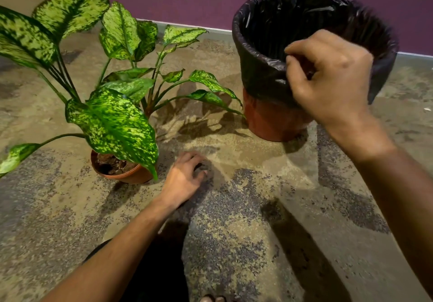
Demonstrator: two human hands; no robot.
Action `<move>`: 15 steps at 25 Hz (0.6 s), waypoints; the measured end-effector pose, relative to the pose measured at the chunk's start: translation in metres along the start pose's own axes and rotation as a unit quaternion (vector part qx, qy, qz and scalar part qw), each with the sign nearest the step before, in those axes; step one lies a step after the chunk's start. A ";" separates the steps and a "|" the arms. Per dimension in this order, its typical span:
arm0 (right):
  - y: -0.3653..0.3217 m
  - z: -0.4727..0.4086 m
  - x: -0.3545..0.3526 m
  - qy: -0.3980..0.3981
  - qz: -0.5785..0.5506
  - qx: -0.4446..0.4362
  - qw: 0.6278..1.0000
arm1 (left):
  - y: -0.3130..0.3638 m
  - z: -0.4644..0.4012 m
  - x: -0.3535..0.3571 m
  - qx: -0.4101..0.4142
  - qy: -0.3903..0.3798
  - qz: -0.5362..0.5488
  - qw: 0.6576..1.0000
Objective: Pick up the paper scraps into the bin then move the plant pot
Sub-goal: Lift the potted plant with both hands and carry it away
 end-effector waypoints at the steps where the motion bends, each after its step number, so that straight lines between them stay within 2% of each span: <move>1: -0.015 0.012 0.009 -0.010 -0.039 -0.028 0.999 | -0.003 0.000 -0.003 -0.002 -0.004 0.005 1.000; 5: -0.055 0.061 0.075 -0.138 -0.144 -0.079 0.977 | -0.017 0.010 -0.016 -0.012 -0.029 0.025 0.999; 10: -0.072 0.128 0.174 -0.342 -0.118 -0.102 0.927 | -0.037 0.062 -0.021 0.010 -0.150 0.054 0.987; 13: -0.077 0.163 0.219 -0.420 -0.095 -0.106 0.896 | -0.065 0.102 -0.038 -0.043 -0.185 0.059 0.980; 15: -0.082 0.179 0.244 -0.451 -0.077 -0.113 0.882 | -0.085 0.122 -0.055 -0.109 -0.153 0.091 0.978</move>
Point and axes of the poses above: each hand's wrist, its own z-axis away from the middle knuckle, its own x-axis out of the palm, y = z × x, the point moved 10 cm from there along -z, towards the middle knuckle, and after that the axes turned 10 degrees about x, right-handed, at the moved point
